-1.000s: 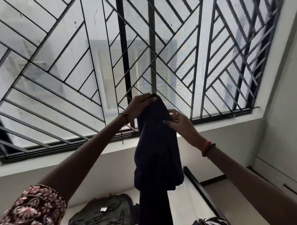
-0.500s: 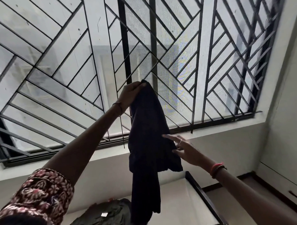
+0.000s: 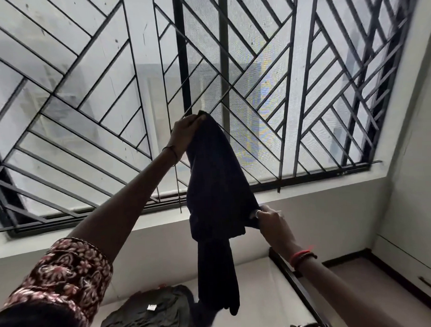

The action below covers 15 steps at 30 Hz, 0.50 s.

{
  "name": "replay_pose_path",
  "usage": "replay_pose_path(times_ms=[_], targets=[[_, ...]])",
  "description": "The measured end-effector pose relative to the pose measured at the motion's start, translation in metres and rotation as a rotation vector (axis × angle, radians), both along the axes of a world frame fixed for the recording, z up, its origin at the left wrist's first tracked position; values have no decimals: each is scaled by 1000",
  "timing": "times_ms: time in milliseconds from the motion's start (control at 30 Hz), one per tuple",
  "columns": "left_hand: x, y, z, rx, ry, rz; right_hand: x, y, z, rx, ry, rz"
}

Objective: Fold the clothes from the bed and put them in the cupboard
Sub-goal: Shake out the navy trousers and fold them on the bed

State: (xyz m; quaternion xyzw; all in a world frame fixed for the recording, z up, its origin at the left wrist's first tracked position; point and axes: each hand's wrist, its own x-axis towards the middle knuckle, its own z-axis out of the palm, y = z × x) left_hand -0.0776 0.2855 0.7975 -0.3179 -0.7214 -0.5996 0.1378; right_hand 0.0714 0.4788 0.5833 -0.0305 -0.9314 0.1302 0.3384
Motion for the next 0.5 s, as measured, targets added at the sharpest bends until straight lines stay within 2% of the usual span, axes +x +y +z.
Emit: replay_pose_path(times_ms=[200,400,500], targets=[[0,0,0,3,-20,-6,-6,-13,-11,-318,-211,81],[4,-3,1,20,-9,-69,-4,-30,1,-510,-330,30],[6,-6,2,35,-16,-97,0,-34,5,-541,-353,37]])
